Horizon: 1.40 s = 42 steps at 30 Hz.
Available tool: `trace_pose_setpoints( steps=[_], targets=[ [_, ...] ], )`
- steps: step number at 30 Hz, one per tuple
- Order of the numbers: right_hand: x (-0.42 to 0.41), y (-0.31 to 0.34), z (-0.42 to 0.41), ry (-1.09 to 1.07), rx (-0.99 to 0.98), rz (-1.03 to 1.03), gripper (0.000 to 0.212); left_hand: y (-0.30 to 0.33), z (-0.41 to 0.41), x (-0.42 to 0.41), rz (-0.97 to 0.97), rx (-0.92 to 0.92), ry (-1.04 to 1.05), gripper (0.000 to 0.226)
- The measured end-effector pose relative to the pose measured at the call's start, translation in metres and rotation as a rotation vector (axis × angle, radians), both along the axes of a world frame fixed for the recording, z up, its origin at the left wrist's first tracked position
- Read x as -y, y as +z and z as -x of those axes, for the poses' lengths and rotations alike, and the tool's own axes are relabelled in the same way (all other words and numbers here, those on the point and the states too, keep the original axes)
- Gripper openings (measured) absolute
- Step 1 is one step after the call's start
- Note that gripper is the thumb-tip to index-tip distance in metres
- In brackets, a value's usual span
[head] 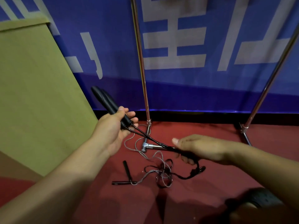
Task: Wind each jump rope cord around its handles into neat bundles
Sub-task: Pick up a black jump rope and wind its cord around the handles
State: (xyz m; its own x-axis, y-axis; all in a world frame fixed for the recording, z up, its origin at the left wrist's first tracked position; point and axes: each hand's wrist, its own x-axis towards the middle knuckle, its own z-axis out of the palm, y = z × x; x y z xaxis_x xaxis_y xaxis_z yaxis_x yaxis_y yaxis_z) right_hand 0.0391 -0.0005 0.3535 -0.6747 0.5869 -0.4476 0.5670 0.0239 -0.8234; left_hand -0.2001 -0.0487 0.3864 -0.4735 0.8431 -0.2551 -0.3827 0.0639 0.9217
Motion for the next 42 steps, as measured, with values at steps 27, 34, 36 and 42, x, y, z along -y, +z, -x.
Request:
trace_pose_setpoints(
  steps=[27, 34, 36, 42],
  targets=[
    [0.001, 0.050, 0.012, -0.495, -0.340, -0.122, 0.033, 0.004, -0.037, 0.029, 0.261, -0.674, -0.727, 0.034],
    [0.005, 0.048, 0.013, -0.392, -0.273, -0.362, 0.033, 0.013, -0.040, 0.039, 0.357, -0.632, -1.134, 0.036],
    [0.003, 0.046, 0.013, -0.366, -0.233, -0.409, 0.028, 0.013, -0.038, 0.040, 0.361, -0.624, -1.220, 0.037],
    [-0.012, 0.048, 0.009, -0.353, -0.196, -0.272, 0.025, 0.017, -0.038, 0.040, 0.276, -0.497, -1.317, 0.033]
  ],
)
